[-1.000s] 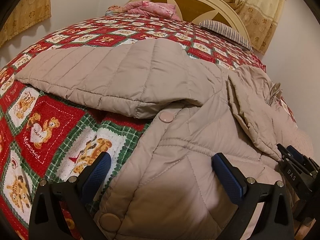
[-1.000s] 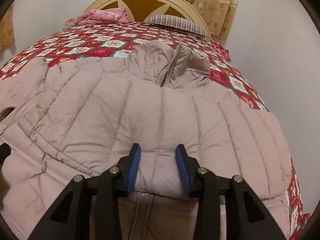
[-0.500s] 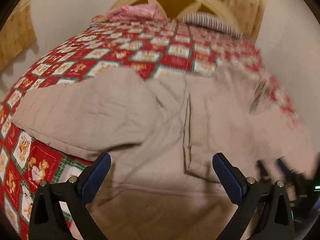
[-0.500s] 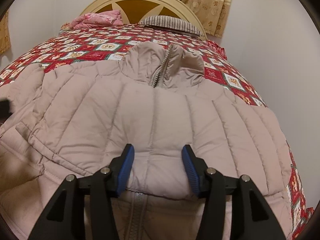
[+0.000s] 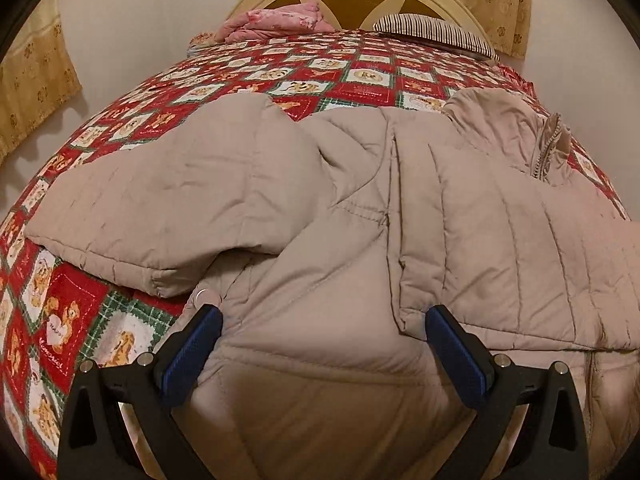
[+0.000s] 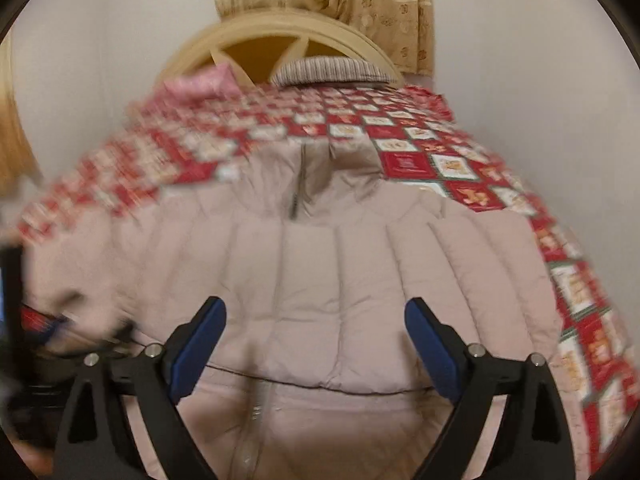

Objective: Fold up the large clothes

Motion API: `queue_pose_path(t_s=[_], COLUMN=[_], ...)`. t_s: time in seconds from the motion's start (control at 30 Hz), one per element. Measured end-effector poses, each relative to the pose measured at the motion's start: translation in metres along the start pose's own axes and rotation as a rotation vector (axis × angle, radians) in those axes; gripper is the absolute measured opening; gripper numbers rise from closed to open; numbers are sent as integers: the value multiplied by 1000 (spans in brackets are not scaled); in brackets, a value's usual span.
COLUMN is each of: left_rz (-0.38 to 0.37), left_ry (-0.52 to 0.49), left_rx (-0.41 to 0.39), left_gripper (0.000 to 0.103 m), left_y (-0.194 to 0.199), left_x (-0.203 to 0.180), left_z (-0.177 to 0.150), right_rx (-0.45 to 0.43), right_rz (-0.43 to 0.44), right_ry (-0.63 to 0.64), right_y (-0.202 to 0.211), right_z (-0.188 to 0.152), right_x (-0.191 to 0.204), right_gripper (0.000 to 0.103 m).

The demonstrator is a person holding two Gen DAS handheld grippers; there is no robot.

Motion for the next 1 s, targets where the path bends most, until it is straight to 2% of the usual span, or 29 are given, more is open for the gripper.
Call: queue_pose_path(t_s=[0.07, 0.2, 0.27, 0.3, 0.33, 0.4, 0.5, 0.6, 0.67, 0.73, 0.8, 0.9, 0.97, 1.0], left_rz=[-6, -108, -170, -181, -172, -132, -39, 177, 253, 282, 288, 285, 263, 270], left_ry=[4, 17, 59, 70, 79, 101, 177, 233, 305, 430, 601, 797, 871, 869], left_rx=[1, 11, -35, -60, -93, -116, -119, -95, -71, -69, -84, -86, -74, -76], left_gripper=[102, 102, 102, 102, 102, 102, 102, 102, 102, 102, 102, 102, 102, 102], left_y=[1, 13, 32, 40, 50, 57, 55, 42, 33, 30, 26, 12, -3, -11], left_x=[-1, 10, 28, 38, 54, 81, 140, 201, 238, 272, 305, 331, 337, 337], left_z=[0, 5, 11, 14, 18, 25, 34, 37, 37, 33, 25, 17, 18, 22], right_rx=[18, 5, 10, 15, 17, 33, 90, 113, 126, 134, 132, 126, 127, 128], right_rz=[75, 84, 131, 158, 148, 90, 18, -47, -64, -81, -77, -58, -54, -56], right_ry=[-67, -132, -211, -262, -279, -280, -256, -139, -75, -35, -42, -75, -79, -76], right_y=[2, 1, -1, -4, -5, -12, -29, -39, -42, -41, -41, -38, -38, -38], right_z=[4, 8, 7, 4, 2, -5, -20, -24, -27, -30, -31, -33, -34, -34], right_x=[-15, -51, -71, -81, -86, -93, -95, -77, -69, -64, -67, -74, -74, -74], right_gripper=[95, 95, 95, 95, 94, 95, 95, 98, 103, 103, 103, 103, 103, 103])
Point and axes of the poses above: each gripper's, at about its wrist camera, not at the fingertips, and y roughly against the way its jaws point, x to its left, z to its top, the point moved 1 cm from there along -y, roughly the way its jaws point, and after that the axes turned 12 degrees about -x, right-handed, at the moved point
